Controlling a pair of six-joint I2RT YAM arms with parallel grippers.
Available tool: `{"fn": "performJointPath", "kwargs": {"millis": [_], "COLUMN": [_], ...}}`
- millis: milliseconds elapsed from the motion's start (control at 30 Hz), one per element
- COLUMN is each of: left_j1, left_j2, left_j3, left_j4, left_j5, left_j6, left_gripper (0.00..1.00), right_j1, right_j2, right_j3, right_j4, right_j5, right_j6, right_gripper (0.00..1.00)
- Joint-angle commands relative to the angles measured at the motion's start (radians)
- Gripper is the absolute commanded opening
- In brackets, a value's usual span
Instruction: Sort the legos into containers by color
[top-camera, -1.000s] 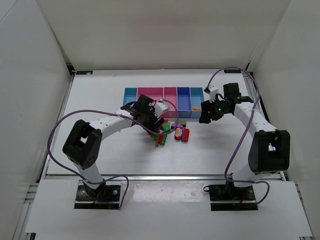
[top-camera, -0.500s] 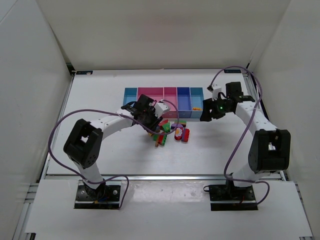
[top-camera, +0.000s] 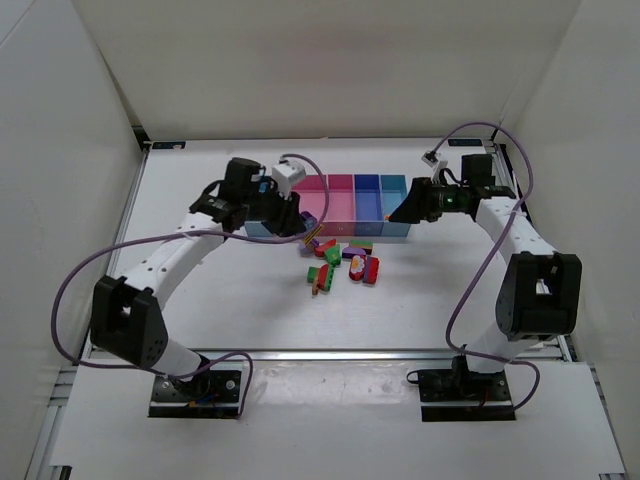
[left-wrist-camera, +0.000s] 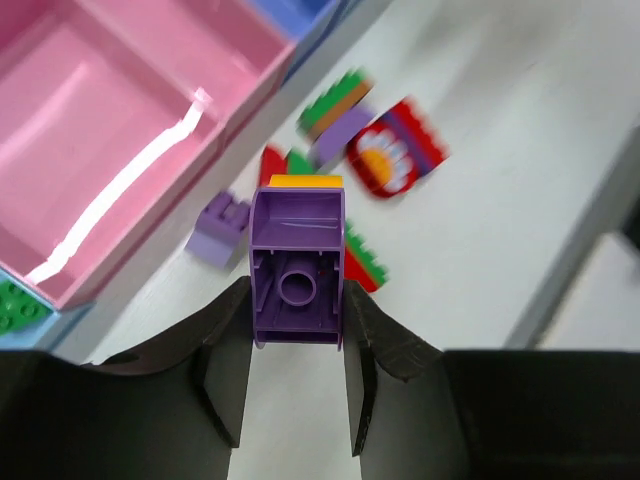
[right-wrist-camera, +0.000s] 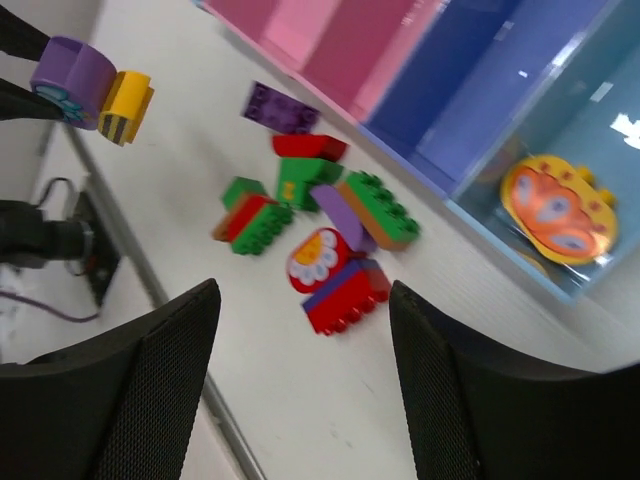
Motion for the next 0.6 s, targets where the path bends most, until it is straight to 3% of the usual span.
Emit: {"fn": "performJointPath", "kwargs": {"millis": [0,67,233,433,567], "left_j1": [0.075,0.130,0.167,0.178,0.198], "left_j2": [-0.076,-0.073,-0.030,0.062,0.109], "left_j3": [0.038,0.020,-0.022,0.052,0.073], "left_j4": [0.049,0.147,0.454,0.585,0.660], "left_j5": [0.309,0.477,0.642,0.768,0.788], "left_j6": [-0.148,-0.222,-0.477,-0.628,-0.684], "left_gripper": [0.23,0.27,0.27,0.22,0.20], "right_j1": [0.000,0.003,0.046,0.154,0.212], "right_j2": [0.021,0.044,0.082,0.095,0.084], "right_j3": [0.041,0.048,0.093,0.179,0.235], "right_j4": [0.142,0.236,0.420,0.405,0.264], "right_j5": [-0.223,-0.310,-0.465,-0.513,-0.525], "right_j6": [0.127,0.222,0.380,0.352,0.199], "right_gripper": [0.72,0.71,0.66,0.66,0.66]}}
